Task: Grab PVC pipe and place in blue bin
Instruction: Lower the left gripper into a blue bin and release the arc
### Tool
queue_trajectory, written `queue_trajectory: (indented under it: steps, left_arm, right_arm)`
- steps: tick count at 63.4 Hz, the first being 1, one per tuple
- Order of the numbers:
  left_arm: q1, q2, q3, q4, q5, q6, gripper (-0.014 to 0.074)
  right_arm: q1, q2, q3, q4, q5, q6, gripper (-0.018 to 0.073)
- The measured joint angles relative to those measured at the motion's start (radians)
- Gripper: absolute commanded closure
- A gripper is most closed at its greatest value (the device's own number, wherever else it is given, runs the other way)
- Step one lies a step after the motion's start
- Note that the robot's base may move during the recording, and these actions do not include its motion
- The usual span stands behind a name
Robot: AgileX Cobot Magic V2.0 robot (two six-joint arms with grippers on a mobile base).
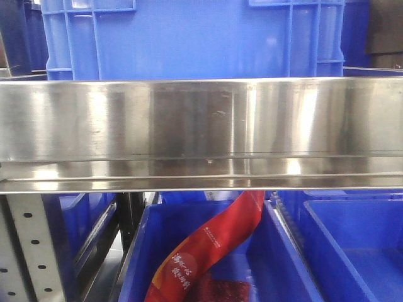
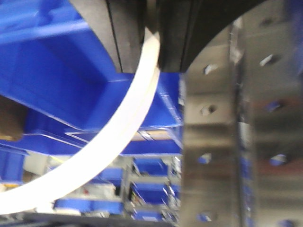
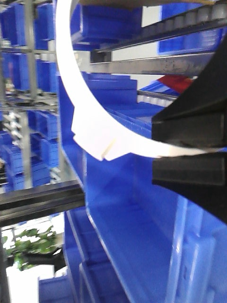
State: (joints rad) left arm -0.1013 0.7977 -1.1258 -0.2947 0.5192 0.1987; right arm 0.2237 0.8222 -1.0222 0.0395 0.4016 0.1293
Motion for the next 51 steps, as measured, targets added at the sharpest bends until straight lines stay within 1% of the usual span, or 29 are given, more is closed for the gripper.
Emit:
queue_trajectory:
  steps: [6, 8, 14, 19, 21, 24, 29, 31, 38, 40, 45, 51]
  left_arm:
    - [0.000, 0.093, -0.091, -0.070, 0.050, 0.021, 0.0707]
    - [0.000, 0.130, -0.125, -0.102, 0.075, 0.034, 0.0707]
    - [-0.005, 0.212, -0.199, -0.164, 0.129, 0.055, 0.0707]
    - [-0.030, 0.264, -0.236, -0.177, 0.137, 0.062, 0.0707]
    - [-0.049, 0.283, -0.247, -0.177, 0.134, 0.062, 0.0707]
    - [-0.079, 0.302, -0.254, -0.163, 0.119, 0.064, 0.0707]
    - [-0.149, 0.318, -0.259, -0.132, 0.085, 0.064, 0.0707]
    - [-0.193, 0.328, -0.260, -0.102, 0.070, 0.066, 0.0707]
    - [-0.291, 0.353, -0.262, -0.014, 0.012, 0.063, 0.0707]
    - [-0.319, 0.369, -0.262, 0.020, -0.018, 0.050, 0.0707]
    - [-0.342, 0.405, -0.272, 0.065, -0.072, 0.008, 0.0707]
    - [-0.346, 0.476, -0.314, 0.092, -0.088, -0.047, 0.0707]
  right_arm:
    - [0.013, 0.090, -0.054, 0.000, 0.004, 0.000, 0.0728]
    - [0.025, 0.122, -0.076, 0.000, 0.005, 0.000, 0.0728]
    - [0.062, 0.191, -0.133, 0.000, 0.005, 0.000, 0.0728]
    - [0.096, 0.239, -0.175, 0.000, 0.005, 0.000, 0.0728]
    - [0.111, 0.258, -0.192, 0.000, 0.005, 0.000, 0.0728]
    - [0.127, 0.280, -0.210, 0.000, 0.005, 0.000, 0.0728]
    - [0.148, 0.315, -0.231, 0.002, 0.002, -0.003, 0.0728]
    - [0.154, 0.329, -0.236, 0.002, 0.002, -0.003, 0.0728]
    - [0.164, 0.362, -0.245, 0.002, 0.003, -0.003, 0.0728]
    - [0.168, 0.371, -0.250, 0.002, 0.003, -0.003, 0.0728]
    - [0.174, 0.383, -0.267, 0.002, 0.012, -0.003, 0.0728]
    - [0.177, 0.396, -0.301, 0.002, 0.023, -0.003, 0.0728]
